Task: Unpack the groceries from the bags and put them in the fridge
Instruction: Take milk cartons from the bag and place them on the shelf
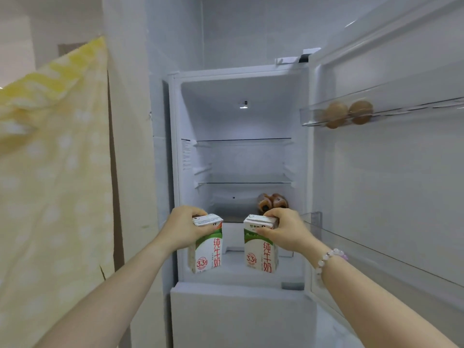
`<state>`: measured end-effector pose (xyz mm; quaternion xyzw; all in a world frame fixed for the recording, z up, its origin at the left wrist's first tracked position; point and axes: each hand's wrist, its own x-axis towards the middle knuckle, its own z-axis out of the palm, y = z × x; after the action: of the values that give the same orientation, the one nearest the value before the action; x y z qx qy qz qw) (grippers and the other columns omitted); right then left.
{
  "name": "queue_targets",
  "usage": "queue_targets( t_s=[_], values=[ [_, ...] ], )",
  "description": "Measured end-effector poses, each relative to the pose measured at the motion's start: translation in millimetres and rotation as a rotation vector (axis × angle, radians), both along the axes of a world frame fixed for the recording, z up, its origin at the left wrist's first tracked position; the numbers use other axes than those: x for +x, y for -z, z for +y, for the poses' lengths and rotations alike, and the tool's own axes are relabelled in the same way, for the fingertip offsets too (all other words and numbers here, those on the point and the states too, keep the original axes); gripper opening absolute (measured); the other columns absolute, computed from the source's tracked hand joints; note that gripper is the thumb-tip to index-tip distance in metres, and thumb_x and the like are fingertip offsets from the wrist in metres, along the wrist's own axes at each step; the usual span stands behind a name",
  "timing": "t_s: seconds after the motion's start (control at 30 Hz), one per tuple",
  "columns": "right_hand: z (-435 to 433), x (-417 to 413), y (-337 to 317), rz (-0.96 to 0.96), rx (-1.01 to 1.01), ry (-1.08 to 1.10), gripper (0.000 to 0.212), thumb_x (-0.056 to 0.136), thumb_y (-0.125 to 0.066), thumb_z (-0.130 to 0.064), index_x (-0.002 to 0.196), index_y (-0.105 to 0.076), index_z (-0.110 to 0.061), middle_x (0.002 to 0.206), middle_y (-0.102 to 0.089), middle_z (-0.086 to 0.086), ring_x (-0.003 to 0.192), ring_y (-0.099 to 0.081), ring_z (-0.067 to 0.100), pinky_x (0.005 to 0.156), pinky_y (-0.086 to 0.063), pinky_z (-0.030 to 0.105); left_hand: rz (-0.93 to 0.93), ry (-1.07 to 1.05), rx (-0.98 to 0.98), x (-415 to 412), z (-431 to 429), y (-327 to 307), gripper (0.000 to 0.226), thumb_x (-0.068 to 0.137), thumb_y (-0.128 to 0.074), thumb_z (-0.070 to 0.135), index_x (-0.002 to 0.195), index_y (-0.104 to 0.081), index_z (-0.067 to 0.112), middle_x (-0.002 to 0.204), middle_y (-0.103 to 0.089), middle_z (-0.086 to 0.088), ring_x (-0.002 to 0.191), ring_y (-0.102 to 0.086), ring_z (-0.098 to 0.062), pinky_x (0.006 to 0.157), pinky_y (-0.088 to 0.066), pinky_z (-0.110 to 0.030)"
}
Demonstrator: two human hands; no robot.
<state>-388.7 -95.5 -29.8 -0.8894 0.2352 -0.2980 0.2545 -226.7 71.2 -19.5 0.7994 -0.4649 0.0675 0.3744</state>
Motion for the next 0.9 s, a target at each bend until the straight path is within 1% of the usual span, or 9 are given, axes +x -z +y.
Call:
queue_targets(
  t_s=[0.1,0.27,0.33,0.4,0.53,0.6,0.67,0.77,0.9],
  values=[
    [-23.6,26.7,-4.9,0.021,-0.020,0.014,0.022,0.084,-0.069,-0.030,0.101,-0.064,-0.016,0.100,-0.068,0.002,0.084,-0.064,0.012,0.070,-0.058,0.029,0.011,0.016,-0.007,31.0,-25.5,2.8,0.014,0.077,-0.073,0.040,0.071,-0.062,0.033,0.072,-0.065,0.014,0.067,-0.061,0.000,0.055,-0.045,-0.019],
    [-75.1,74.8,-20.5,-0.010,-0.020,0.062,0.014,0.083,-0.070,-0.029,0.089,-0.062,-0.020,0.093,-0.069,0.001,0.084,-0.068,0.016,0.075,-0.058,0.039,0.033,0.030,-0.025,86.6,-72.8,2.1,0.014,0.078,-0.072,0.039,0.079,-0.065,0.028,0.073,-0.065,0.014,0.068,-0.062,-0.001,0.052,-0.042,-0.014],
    [-95.6,94.4,-27.3,-0.022,-0.035,0.066,0.013,0.083,-0.070,-0.028,0.088,-0.058,-0.024,0.089,-0.067,-0.002,0.082,-0.066,0.014,0.075,-0.058,0.036,0.022,0.024,-0.056,109.3,-94.4,-1.0,0.014,0.077,-0.073,0.040,0.078,-0.065,0.028,0.073,-0.065,0.015,0.069,-0.062,-0.001,0.053,-0.043,-0.014],
    [-116.5,113.0,-36.2,-0.039,-0.040,0.075,0.014,0.084,-0.069,-0.026,0.091,-0.059,-0.021,0.086,-0.064,-0.004,0.079,-0.063,0.012,0.072,-0.057,0.031,0.017,0.010,-0.073,131.3,-117.0,-8.1,0.015,0.076,-0.074,0.040,0.078,-0.066,0.028,0.073,-0.064,0.014,0.068,-0.061,-0.001,0.053,-0.042,-0.014],
    [-158.4,148.3,-60.7,-0.069,-0.094,0.088,0.017,0.084,-0.069,-0.025,0.096,-0.062,-0.017,0.093,-0.065,0.001,0.078,-0.059,0.011,0.056,-0.044,0.018,-0.004,-0.015,-0.099,172.9,-160.6,-31.9,0.018,0.075,-0.075,0.039,0.082,-0.066,0.025,0.078,-0.066,0.009,0.071,-0.062,-0.003,0.056,-0.046,-0.018],
    [-177.7,163.3,-70.6,-0.116,-0.093,0.096,0.022,0.085,-0.069,-0.025,0.103,-0.062,-0.015,0.092,-0.063,0.000,0.081,-0.059,0.012,0.056,-0.042,0.018,-0.008,-0.022,-0.150,189.9,-178.8,-44.4,0.020,0.075,-0.075,0.038,0.085,-0.068,0.022,0.079,-0.067,0.006,0.072,-0.061,-0.004,0.057,-0.045,-0.018],
    [-193.8,175.2,-78.7,-0.156,-0.086,0.107,0.020,0.085,-0.068,-0.025,0.102,-0.061,-0.016,0.093,-0.064,0.002,0.079,-0.059,0.012,0.054,-0.041,0.017,-0.002,-0.037,-0.226,203.7,-195.7,-57.4,0.026,0.074,-0.076,0.037,0.090,-0.070,0.018,0.082,-0.067,0.003,0.070,-0.058,-0.004,0.055,-0.040,-0.015],
    [-212.4,189.2,-89.3,-0.184,-0.099,0.153,0.026,0.085,-0.069,-0.026,0.106,-0.062,-0.013,0.091,-0.062,0.000,0.078,-0.058,0.011,0.052,-0.040,0.015,-0.001,-0.039,-0.318,218.2,-219.1,-76.5,0.030,0.074,-0.077,0.036,0.095,-0.069,0.016,0.086,-0.064,0.003,0.069,-0.052,-0.001,0.055,-0.035,-0.011],
    [-233.4,208.3,-103.0,-0.229,-0.117,0.227,0.029,0.086,-0.066,-0.030,0.111,-0.062,-0.015,0.100,-0.067,0.000,0.081,-0.057,0.010,0.051,-0.038,0.015,-0.058,-0.016,-0.343,239.7,-249.1,-99.3,0.029,0.076,-0.075,0.036,0.096,-0.069,0.017,0.085,-0.066,0.005,0.071,-0.054,-0.001,0.055,-0.035,-0.010]
  ],
)
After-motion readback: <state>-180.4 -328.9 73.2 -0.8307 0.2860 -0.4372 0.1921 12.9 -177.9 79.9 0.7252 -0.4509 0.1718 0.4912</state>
